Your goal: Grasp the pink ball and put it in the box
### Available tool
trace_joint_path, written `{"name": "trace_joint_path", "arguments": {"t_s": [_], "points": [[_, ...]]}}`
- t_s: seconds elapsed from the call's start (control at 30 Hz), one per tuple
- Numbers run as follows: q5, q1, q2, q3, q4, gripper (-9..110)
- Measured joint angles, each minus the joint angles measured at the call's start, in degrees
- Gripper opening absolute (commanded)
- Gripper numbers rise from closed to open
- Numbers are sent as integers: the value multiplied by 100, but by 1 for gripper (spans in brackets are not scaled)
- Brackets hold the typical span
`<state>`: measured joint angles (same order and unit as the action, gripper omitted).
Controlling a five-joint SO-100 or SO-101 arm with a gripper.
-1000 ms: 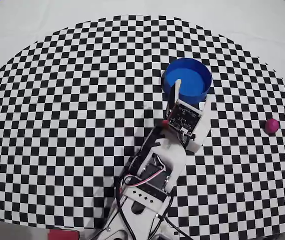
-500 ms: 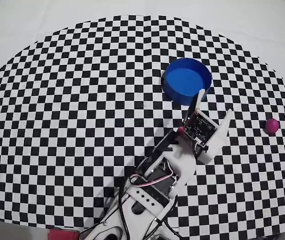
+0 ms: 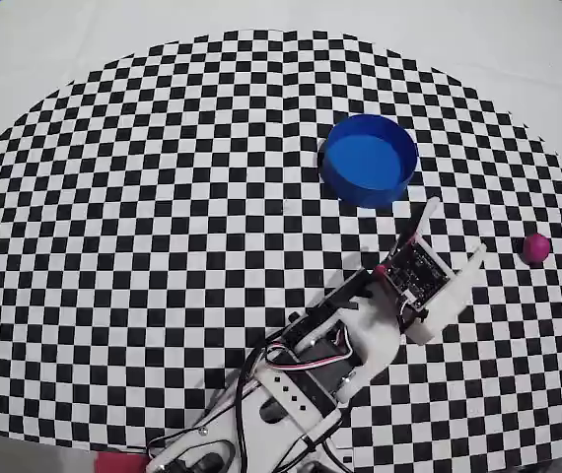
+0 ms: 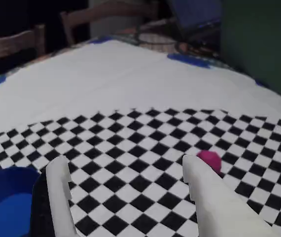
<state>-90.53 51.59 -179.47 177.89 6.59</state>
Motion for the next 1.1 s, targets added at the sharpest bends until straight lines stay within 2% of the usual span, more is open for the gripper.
{"name": "trace_joint_path", "arguments": {"t_s": [0.63,1.1], "points": [[-18,659,0,0,0,26],[-18,773,431,0,-70,26]]}}
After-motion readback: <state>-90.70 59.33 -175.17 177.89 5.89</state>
